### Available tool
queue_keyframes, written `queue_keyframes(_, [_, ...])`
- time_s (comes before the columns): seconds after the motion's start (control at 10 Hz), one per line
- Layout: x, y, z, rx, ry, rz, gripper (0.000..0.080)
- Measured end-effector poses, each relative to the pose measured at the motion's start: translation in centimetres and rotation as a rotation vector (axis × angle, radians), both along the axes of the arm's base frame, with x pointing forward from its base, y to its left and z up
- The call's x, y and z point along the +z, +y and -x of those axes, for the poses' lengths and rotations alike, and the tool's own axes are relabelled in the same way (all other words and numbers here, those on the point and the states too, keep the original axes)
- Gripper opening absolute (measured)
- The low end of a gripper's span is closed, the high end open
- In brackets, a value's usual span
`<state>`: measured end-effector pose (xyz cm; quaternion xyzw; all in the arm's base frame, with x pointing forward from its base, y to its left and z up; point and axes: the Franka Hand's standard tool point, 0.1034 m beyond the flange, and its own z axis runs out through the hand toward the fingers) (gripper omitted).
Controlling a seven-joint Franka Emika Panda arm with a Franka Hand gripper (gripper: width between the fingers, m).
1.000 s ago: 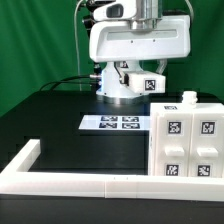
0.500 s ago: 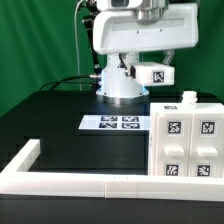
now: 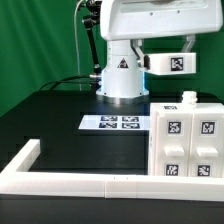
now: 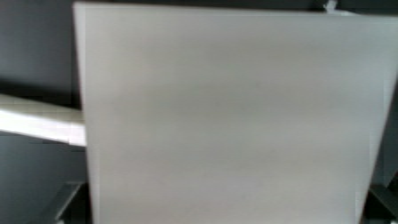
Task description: Assemble cabinet
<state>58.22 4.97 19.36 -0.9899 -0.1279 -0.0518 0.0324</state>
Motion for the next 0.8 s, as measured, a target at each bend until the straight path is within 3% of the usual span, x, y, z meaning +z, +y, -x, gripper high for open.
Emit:
queue_keyframes(0.4, [-0.5,0.5,-0.2,0.015,0.022,-0.001,0.056])
queue_keyframes(0.6, [-1.1,1.1,-2.4,0.052,0.045,-0.007,0.056])
queue_keyframes(0.8, [-1.8,1.6,-2.8,0.059,0.055,-0.009,0.056])
